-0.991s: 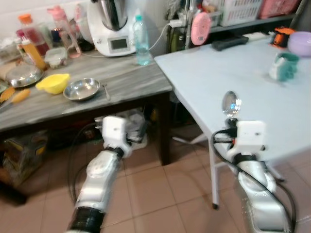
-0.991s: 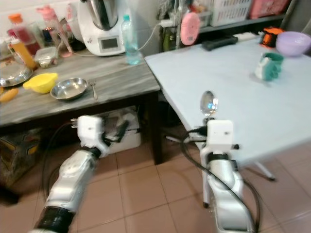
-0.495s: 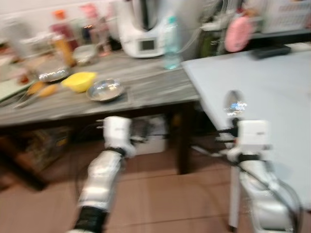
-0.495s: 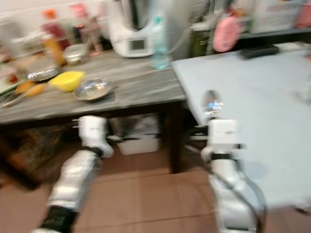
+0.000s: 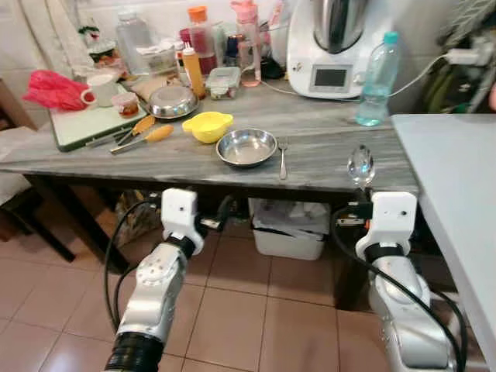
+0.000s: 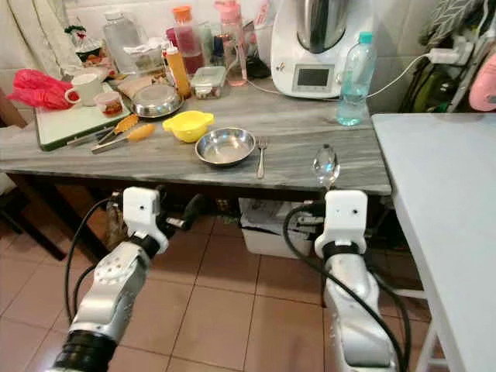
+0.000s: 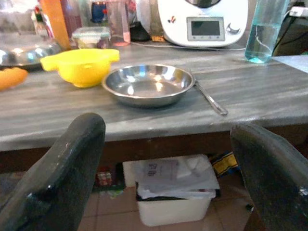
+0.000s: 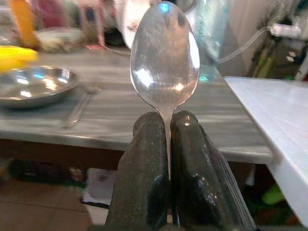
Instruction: Setting the table
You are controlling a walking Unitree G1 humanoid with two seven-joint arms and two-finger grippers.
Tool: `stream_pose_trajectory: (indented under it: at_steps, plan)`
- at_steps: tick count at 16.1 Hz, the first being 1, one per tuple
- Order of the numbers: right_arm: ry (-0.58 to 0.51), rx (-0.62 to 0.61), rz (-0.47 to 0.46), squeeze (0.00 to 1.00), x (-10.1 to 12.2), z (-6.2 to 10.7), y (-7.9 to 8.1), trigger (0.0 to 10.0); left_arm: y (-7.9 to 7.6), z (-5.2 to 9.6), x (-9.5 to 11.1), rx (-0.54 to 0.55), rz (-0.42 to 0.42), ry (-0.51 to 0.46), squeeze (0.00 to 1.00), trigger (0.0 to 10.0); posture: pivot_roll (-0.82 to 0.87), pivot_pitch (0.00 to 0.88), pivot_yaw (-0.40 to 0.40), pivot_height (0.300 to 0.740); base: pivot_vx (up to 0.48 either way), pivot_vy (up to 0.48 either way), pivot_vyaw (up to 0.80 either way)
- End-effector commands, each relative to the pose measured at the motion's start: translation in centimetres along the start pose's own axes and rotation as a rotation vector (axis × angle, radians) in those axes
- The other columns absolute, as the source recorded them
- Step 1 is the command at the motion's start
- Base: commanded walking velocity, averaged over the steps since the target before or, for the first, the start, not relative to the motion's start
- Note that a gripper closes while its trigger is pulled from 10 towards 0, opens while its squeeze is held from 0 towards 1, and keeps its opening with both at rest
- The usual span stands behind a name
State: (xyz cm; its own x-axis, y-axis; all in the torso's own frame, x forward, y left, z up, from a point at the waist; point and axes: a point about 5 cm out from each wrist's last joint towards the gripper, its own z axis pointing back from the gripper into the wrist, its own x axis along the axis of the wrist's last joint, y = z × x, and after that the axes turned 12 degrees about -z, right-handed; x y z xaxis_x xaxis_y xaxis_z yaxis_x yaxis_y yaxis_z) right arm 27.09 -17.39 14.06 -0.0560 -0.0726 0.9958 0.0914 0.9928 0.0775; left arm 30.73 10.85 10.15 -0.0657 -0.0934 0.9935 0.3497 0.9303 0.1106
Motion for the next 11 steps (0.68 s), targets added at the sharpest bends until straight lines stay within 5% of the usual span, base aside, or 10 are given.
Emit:
stream_pose_trajectory:
  at_steps: [1,11]
  plan:
    - [-0.029,-0.002,-0.011,0.00,0.68,-0.17,0.07,10.0,0.38,-0.21,0.70,-0.008,-0.023,-0.021,0.00,10.0,-0.17,0.017,0.076,0.740,0.334,0.000,0.00]
    - [-0.022,-0.013,-0.029,0.00,0.51,0.01,0.02,10.0,0.16,-0.18,0.58,-0.016,-0.023,-0.012,0.00,10.0,-0.17,0.025,0.080,0.740,0.324,0.000,-0.14]
